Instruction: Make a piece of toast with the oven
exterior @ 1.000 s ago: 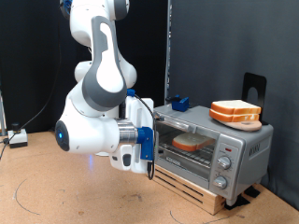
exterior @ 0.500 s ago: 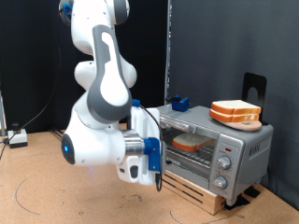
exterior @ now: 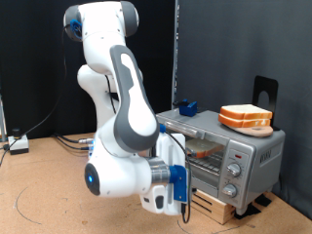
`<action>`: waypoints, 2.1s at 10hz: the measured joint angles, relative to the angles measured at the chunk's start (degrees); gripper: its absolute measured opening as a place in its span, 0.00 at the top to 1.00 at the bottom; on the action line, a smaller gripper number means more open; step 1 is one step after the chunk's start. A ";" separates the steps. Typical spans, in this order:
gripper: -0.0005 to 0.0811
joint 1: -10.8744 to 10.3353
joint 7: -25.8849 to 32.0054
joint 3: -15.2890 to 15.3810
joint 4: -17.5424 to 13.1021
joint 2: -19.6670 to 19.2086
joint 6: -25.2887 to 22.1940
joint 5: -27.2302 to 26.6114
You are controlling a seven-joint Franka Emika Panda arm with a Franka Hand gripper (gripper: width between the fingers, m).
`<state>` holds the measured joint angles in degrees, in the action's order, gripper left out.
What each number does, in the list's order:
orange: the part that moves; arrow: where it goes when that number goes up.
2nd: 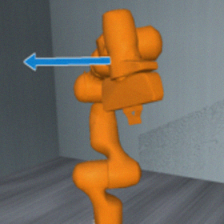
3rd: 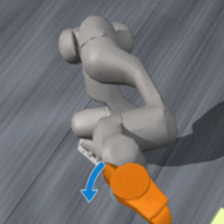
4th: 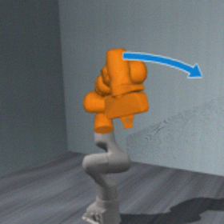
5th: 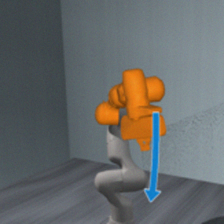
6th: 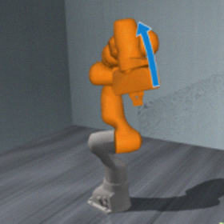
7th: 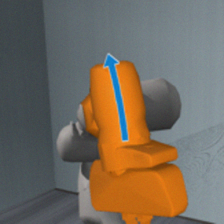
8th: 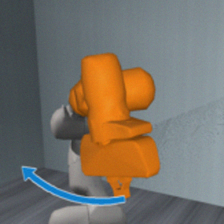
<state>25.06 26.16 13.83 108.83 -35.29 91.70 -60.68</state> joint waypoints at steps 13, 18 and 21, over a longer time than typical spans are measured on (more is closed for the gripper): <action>0.00 -6.99 -7.74 2.23 -7.30 -9.82 0.79 0.69; 0.04 -7.09 -5.87 2.26 -7.68 -9.81 1.40 0.48; 0.38 -7.17 -5.87 2.40 -7.74 -9.89 1.91 0.37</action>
<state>17.89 20.28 16.23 101.09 -45.18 93.61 -60.31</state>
